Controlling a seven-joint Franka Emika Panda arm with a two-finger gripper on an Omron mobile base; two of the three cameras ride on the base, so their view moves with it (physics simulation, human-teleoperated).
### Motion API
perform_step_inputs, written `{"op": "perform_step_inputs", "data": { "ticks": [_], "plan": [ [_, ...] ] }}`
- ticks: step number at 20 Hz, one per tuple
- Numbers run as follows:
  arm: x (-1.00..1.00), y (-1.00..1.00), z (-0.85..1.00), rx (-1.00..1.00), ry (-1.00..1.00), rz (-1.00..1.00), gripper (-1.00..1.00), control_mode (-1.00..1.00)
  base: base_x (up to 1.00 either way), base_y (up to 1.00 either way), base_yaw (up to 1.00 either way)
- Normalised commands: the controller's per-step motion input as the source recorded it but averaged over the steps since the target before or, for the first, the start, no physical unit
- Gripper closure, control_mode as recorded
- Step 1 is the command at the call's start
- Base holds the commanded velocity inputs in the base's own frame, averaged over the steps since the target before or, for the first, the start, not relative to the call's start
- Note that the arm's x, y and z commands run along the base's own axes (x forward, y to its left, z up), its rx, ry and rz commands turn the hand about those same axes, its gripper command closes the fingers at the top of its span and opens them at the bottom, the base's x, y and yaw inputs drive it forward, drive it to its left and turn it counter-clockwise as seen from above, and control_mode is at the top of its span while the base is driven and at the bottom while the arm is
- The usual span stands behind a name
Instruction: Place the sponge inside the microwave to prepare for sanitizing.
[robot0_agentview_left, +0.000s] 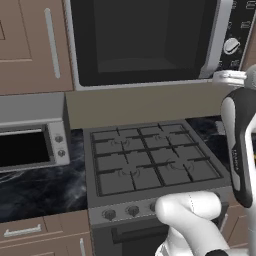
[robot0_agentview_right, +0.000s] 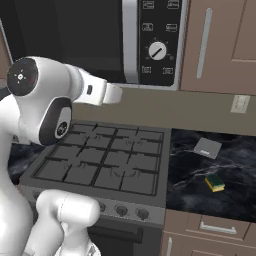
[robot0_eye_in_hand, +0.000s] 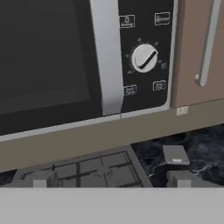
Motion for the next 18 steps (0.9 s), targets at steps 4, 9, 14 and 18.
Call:
{"op": "perform_step_inputs", "data": {
  "ticks": [4,9,14,18],
  "plan": [
    [0.0,0.0,0.66,-0.01,-0.02,0.0,-1.0,-1.0,0.0,0.0,0.0],
    [0.06,0.0,0.48,-0.01,0.02,0.0,-1.0,-1.0,0.0,0.0,0.0],
    [0.21,-0.09,0.19,-0.02,0.0,0.0,-1.0,-1.0,0.0,0.0,0.0],
    [0.3,0.0,0.02,0.0,0.06,0.0,-1.0,-1.0,0.0,0.0,0.0]
  ]
}}
